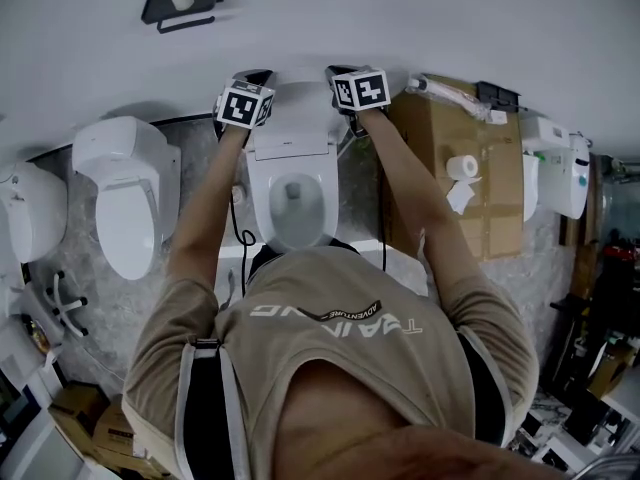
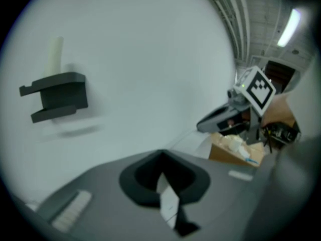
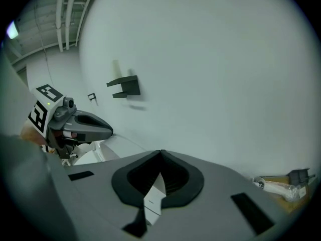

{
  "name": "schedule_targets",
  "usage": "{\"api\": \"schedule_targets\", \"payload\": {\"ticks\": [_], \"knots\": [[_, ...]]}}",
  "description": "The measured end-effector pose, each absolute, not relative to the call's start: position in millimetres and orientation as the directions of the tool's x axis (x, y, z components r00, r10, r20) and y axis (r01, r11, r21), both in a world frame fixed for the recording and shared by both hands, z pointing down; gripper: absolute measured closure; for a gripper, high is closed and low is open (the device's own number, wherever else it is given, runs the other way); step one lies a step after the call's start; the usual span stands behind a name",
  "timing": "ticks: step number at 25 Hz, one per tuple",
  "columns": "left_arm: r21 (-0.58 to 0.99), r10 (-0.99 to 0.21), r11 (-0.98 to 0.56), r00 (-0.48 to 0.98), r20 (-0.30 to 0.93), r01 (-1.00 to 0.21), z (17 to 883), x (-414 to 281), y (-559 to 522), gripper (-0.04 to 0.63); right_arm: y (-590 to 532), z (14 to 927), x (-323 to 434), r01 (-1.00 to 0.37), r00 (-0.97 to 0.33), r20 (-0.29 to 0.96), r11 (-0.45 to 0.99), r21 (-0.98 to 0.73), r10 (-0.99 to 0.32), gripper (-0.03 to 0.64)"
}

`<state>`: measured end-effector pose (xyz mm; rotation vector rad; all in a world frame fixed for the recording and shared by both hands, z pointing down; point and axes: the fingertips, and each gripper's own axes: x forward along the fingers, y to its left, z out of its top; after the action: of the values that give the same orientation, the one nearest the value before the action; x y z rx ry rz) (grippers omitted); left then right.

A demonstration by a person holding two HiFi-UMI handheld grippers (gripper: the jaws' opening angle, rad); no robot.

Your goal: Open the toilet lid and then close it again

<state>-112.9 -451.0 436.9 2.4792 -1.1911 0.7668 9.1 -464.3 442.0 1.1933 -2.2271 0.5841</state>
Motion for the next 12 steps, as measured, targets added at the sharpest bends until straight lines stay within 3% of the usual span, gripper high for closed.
{"api": "schedule_targets", "payload": {"ticks": [12], "knots": [[0.043, -0.633, -0.602, 0.509, 0.584, -0.798, 441, -113, -494, 0.594, -503, 447, 7, -0.83, -0.461, 0.668, 0.55, -0.092, -0.584, 0.604]]}}
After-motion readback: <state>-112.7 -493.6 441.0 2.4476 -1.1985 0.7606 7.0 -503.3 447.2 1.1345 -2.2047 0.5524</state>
